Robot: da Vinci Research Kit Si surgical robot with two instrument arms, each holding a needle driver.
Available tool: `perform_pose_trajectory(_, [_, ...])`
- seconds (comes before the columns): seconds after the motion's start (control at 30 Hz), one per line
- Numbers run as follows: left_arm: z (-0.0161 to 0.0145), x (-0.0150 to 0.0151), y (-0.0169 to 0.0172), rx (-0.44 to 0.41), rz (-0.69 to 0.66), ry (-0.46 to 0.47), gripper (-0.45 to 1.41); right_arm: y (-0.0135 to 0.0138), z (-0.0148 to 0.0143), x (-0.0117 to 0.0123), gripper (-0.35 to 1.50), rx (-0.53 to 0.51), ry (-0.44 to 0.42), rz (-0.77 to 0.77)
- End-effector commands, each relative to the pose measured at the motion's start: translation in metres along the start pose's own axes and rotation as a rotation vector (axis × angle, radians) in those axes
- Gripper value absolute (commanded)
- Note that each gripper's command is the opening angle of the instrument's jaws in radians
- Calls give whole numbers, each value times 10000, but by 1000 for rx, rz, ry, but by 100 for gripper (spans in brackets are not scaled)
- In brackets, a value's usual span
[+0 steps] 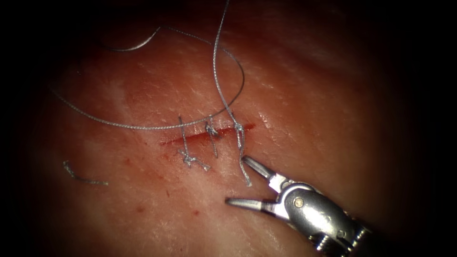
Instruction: Wound Closure
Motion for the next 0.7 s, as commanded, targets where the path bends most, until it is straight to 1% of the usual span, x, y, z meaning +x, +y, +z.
perform_pose_trajectory(0.03, [6,2,-7,4,4,2,-45,3,5,1,139,6,5,7])
perform_pose_trajectory(0.07, [2,9,-4,1,7,7,-45,3,1,4,139,10,3,34])
perform_pose_trajectory(0.1, [-9,30,7,-8,13,23,-45,6,-6,8,142,21,-9,90])
perform_pose_trajectory(0.13, [-11,34,9,-9,17,27,-45,8,-10,8,141,24,-11,115])
perform_pose_trajectory(0.17, [-16,43,14,-15,20,35,-45,14,-14,10,132,27,-11,161])
perform_pose_trajectory(0.2, [-17,46,16,-15,25,39,-45,19,-15,11,131,19,-15,182])
perform_pose_trajectory(0.27, [-21,52,20,-20,23,49,-45,31,-13,16,129,-6,-27,191])
perform_pose_trajectory(0.33, [-25,60,27,-27,23,60,-45,56,-4,24,125,-60,-18,246])
perform_pose_trajectory(0.43, [-27,64,32,-31,30,64,-45,73,8,25,125,-107,-30,262])
perform_pose_trajectory(0.6, [-28,69,37,-34,36,67,-45,100,36,6,137,-153,-41,322])
perform_pose_trajectory(0.63, [-28,69,38,-34,37,68,-45,109,48,-2,146,-173,-46,339])
perform_pose_trajectory(0.67, [-28,69,39,-34,38,69,-45,116,58,-10,147,-184,-56,342])
perform_pose_trajectory(0.7, [-28,69,39,-34,38,69,-45,119,61,-13,147,-187,-64,348])
